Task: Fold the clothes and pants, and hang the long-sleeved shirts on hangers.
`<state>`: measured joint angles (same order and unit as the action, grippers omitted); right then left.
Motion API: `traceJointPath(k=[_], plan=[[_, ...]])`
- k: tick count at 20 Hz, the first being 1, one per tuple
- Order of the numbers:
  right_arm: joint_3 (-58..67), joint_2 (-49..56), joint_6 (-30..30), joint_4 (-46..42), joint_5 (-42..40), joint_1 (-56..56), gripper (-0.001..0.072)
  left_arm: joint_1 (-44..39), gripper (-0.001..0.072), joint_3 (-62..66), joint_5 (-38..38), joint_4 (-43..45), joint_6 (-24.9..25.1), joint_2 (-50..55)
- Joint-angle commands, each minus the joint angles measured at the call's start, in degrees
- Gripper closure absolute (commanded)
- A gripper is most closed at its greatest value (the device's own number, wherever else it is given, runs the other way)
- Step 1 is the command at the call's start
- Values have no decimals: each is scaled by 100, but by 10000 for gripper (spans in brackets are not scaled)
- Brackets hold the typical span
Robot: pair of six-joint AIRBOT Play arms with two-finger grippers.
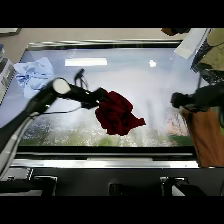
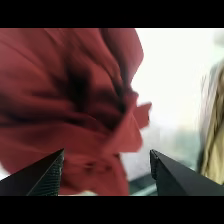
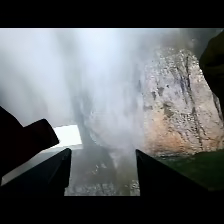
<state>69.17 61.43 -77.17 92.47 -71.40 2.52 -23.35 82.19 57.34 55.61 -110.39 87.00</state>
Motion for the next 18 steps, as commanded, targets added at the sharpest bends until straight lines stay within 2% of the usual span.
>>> traceJointPath(k=[1, 3, 7, 11, 14, 18], plan=[[-260, 155, -1150, 2905, 24, 1958, 237, 1176, 86, 4, 651, 96, 986, -817], [-887, 396, -1845, 4004, 63, 2450, 238, 1707, 87, 4, 726, 96, 1263, -1091], [-1945, 1145, -2524, 4098, 87, 2072, 235, 2317, 87, 4, 723, 96, 1309, -1141], [-2162, 1720, -2653, 4236, 704, 1117, 234, 2511, 87, 4, 719, 96, 1307, -1119], [-2162, 2098, -2356, 4260, 1325, 448, 235, 2505, 87, 4, 721, 96, 1307, -1119], [-2159, 2371, -2286, 4513, 1606, 144, 236, 2507, 86, 4, 721, 96, 1307, -1117]])
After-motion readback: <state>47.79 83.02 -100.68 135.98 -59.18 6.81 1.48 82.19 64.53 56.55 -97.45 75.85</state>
